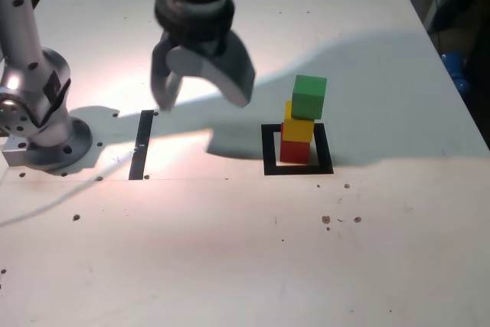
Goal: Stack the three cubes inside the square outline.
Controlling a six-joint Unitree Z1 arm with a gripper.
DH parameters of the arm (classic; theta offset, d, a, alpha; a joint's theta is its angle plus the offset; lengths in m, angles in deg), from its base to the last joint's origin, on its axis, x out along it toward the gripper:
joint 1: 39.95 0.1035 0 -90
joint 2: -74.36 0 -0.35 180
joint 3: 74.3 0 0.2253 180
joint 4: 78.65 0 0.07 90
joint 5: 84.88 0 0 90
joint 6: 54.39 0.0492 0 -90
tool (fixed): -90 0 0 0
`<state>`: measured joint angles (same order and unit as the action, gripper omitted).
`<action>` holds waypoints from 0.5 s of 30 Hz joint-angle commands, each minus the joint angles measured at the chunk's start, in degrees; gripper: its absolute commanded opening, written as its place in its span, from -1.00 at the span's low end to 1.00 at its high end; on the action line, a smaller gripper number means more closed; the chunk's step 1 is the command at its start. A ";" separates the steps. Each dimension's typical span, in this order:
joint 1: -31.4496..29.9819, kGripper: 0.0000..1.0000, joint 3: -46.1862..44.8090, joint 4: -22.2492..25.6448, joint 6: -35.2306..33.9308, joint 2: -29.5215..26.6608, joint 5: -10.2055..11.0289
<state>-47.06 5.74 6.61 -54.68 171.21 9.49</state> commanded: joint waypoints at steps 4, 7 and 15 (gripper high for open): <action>1.13 1.00 -8.96 -3.41 -0.23 -1.49 -0.66; 1.30 1.00 -10.69 -4.65 -0.23 -1.52 -0.96; 1.31 1.00 -12.00 -5.59 -0.20 -1.42 -1.42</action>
<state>-45.85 -6.02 1.22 -54.82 170.07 8.17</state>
